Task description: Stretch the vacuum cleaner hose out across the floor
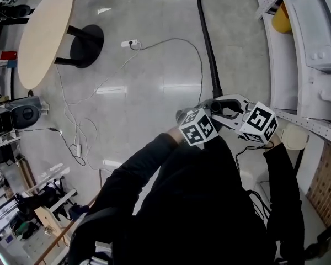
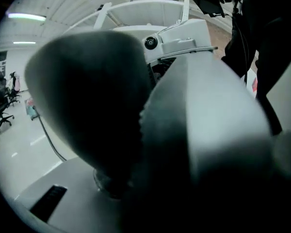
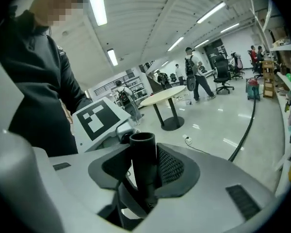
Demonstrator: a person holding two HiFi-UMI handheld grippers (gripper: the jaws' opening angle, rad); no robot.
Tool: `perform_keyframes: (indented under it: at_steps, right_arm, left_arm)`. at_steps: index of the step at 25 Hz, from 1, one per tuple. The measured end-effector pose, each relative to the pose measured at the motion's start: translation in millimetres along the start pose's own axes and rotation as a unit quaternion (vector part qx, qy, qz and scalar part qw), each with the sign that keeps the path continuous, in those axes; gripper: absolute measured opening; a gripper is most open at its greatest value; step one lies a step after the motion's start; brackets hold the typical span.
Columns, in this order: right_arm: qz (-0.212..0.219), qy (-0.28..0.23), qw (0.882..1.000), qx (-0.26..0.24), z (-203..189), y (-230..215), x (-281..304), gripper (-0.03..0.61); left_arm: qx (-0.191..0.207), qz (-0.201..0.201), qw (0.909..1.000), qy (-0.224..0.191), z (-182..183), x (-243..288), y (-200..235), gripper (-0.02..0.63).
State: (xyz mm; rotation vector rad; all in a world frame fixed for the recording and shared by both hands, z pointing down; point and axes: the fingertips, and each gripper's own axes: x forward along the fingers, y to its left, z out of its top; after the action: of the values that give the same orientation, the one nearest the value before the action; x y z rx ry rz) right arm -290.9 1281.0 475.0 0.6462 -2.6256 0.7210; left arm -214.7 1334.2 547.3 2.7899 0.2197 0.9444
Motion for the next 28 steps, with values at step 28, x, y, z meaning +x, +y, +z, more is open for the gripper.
perform_keyframes:
  at_steps: [28]
  right_arm:
    - [-0.09,0.245,0.953,0.152,-527,-101,209,0.156]
  left_arm:
    - [-0.348,-0.001,0.9354,0.063,-312,82,-33,0.324]
